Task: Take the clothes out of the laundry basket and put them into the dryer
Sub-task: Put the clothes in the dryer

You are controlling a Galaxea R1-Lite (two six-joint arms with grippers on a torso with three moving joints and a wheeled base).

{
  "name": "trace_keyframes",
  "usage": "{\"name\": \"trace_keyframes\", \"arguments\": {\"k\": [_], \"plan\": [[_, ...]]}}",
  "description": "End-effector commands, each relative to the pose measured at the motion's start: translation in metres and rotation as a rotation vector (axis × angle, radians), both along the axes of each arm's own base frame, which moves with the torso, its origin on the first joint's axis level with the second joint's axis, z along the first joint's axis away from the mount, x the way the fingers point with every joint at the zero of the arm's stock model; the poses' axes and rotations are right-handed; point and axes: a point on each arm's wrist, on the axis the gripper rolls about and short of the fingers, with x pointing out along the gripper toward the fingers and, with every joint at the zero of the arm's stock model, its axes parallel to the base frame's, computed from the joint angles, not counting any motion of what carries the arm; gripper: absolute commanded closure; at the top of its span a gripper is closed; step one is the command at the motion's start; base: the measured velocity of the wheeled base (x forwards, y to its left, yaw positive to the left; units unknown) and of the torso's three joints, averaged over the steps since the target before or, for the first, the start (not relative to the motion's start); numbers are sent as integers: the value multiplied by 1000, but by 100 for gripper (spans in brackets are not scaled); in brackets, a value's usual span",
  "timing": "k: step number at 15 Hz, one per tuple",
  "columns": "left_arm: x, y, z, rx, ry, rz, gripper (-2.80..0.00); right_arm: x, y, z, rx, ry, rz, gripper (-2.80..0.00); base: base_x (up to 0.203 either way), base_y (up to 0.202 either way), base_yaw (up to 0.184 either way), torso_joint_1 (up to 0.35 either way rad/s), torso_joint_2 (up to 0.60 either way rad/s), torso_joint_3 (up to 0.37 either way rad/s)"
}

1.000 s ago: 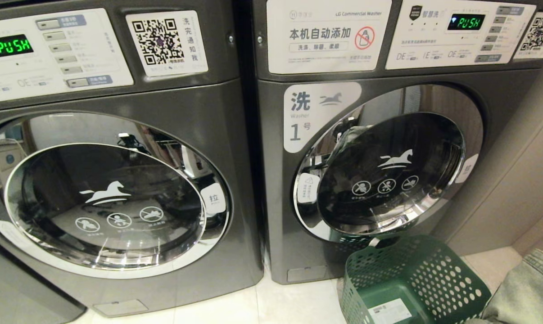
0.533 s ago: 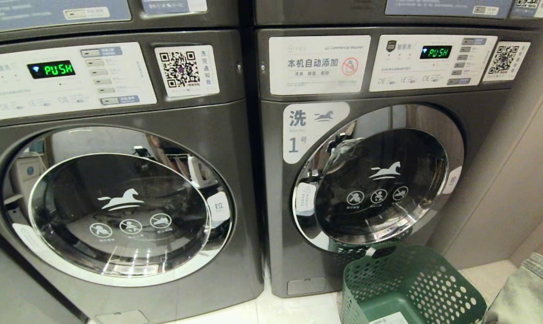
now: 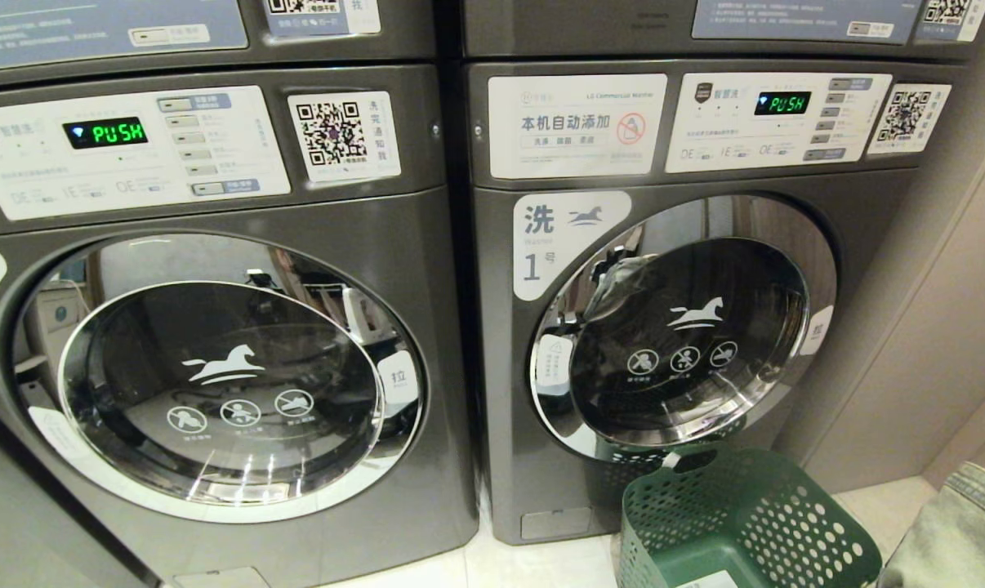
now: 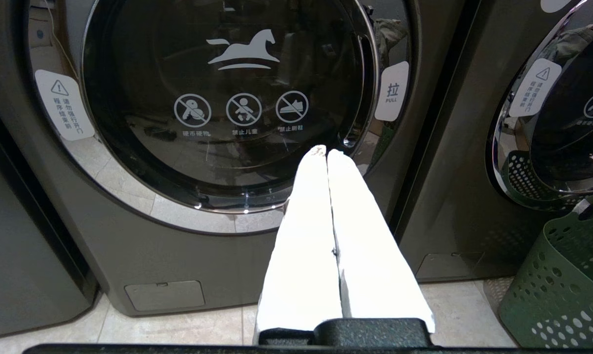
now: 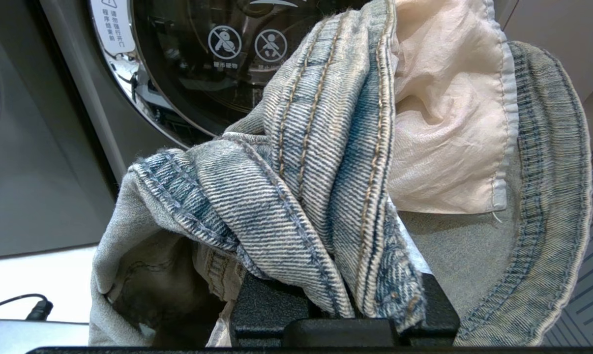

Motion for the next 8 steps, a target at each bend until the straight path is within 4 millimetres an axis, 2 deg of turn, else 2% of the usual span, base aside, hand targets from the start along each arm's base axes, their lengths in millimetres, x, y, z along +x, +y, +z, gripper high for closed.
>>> {"name": "trace_keyframes", "arguments": {"k": [1,8], "plan": [[2,0,-8,-2,26,1,0,0,0,0,-2,0,1,0,0,0,0,0,0,0],[2,0,-8,-2,26,1,0,0,0,0,-2,1,1,0,0,0,0,0,0,0]]}}
